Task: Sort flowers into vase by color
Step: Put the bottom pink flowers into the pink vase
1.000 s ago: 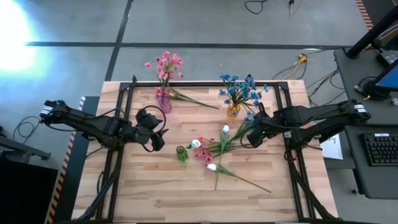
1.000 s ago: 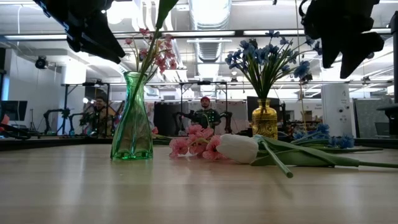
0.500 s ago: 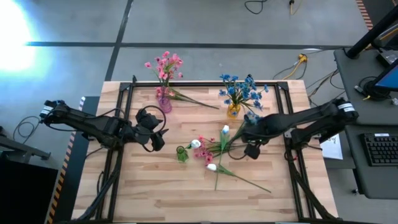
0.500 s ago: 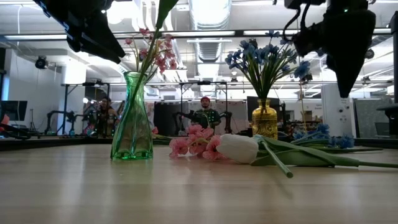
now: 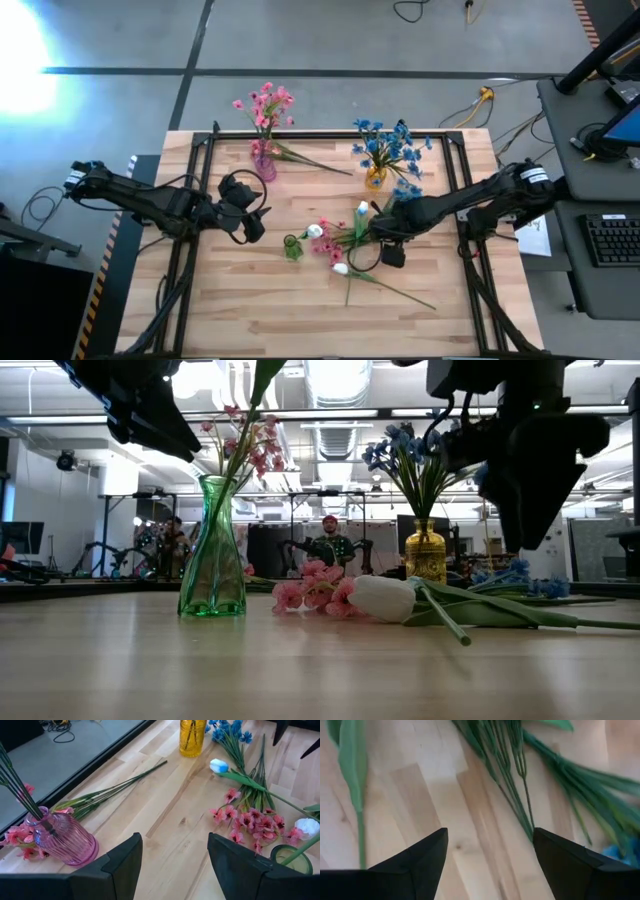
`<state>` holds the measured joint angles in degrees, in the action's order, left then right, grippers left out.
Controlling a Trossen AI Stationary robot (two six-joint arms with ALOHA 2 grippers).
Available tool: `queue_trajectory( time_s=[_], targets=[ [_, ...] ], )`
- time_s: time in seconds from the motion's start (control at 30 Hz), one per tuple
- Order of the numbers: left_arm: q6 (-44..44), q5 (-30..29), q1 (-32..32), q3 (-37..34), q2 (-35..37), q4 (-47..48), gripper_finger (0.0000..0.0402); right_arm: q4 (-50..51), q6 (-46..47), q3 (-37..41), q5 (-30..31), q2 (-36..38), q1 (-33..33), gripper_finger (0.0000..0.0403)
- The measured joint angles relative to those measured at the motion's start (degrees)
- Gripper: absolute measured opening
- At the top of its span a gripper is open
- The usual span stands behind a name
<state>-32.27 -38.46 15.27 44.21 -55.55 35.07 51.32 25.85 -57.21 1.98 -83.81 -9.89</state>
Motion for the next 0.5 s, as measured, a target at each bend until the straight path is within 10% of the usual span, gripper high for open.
queue_trajectory(
  time_s=[0.5],
  targets=[
    [0.0,0.0,0.0,0.0,0.0,0.1,0.0211,-7.9,-7.6,0.1,4.2,-1.4,0.0,0.0258]
  ],
)
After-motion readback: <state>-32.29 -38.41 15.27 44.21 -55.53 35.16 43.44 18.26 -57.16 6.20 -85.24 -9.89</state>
